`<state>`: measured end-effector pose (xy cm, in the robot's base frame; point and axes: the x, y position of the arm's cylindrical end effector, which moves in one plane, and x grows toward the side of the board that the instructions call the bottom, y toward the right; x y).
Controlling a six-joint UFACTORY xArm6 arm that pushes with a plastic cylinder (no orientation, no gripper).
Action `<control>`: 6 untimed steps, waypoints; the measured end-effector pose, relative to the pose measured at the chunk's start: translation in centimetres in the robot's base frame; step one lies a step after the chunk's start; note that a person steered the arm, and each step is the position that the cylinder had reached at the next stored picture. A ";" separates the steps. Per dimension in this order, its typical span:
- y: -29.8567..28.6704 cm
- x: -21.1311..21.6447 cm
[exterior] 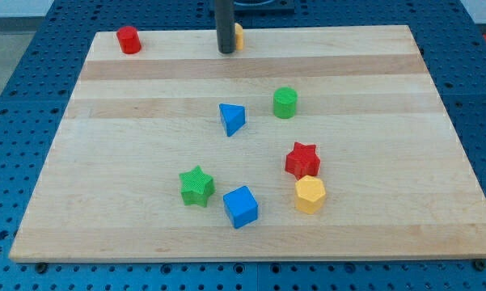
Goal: Move the yellow heart slightly to the right
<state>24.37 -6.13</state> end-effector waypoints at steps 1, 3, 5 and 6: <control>-3.7 -2.1; -2.5 -3.4; -1.0 -0.8; -0.7 -1.8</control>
<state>22.57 -6.81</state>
